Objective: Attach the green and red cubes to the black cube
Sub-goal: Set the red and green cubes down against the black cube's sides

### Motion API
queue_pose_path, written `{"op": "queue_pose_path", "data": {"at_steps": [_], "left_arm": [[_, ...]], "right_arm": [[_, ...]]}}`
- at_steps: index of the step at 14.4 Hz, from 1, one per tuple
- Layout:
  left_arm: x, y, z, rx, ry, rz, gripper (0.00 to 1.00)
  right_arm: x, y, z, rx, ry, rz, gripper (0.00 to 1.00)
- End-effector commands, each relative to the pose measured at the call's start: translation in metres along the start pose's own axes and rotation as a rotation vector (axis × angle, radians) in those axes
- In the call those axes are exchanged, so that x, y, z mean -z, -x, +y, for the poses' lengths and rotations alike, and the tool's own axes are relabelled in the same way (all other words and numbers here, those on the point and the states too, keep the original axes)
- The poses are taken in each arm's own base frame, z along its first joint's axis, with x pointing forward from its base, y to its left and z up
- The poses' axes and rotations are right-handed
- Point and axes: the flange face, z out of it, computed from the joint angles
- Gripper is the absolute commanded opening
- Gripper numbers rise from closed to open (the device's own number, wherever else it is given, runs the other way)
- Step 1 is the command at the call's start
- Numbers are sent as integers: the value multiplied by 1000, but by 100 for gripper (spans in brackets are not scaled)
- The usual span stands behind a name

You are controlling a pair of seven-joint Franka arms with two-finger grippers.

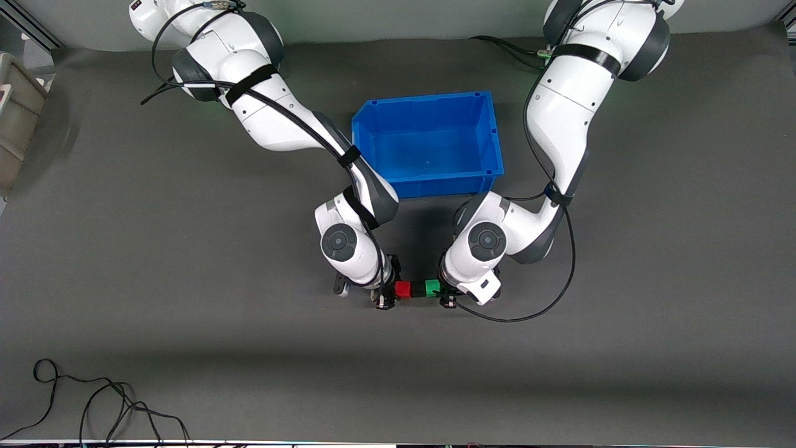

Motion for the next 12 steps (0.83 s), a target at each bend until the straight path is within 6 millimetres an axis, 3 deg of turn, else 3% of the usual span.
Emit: {"op": "queue_pose_path", "data": {"at_steps": [1, 2, 4, 5, 6, 8, 9, 11, 12], "left_arm": [[2, 7, 1, -3, 11, -5, 13], [3, 8, 1, -3, 13, -6, 14], [3, 8, 1, -3, 13, -6, 18], [3, 8, 1, 0, 13, -6, 18], [3, 7, 2, 0, 13, -6, 21], [5, 8, 2, -14, 20, 1, 65], [11, 8, 4, -22, 28, 3, 100], [37, 3, 16, -55, 66, 24, 100], [49, -9, 25, -61, 77, 27, 100]], "right_arm": [[-1, 6, -5, -6, -31, 1, 0], [-1, 5, -6, -4, -32, 1, 15], [1, 6, -7, 33, -48, 18, 83], [2, 7, -6, 56, -59, 32, 88], [3, 8, -6, 64, -64, 36, 99], [16, 9, -11, 68, -70, 29, 99], [33, 11, -18, 77, -77, 18, 99], [72, 6, -32, 131, -49, 22, 99], [92, 8, -32, 197, -25, 33, 99]]}}
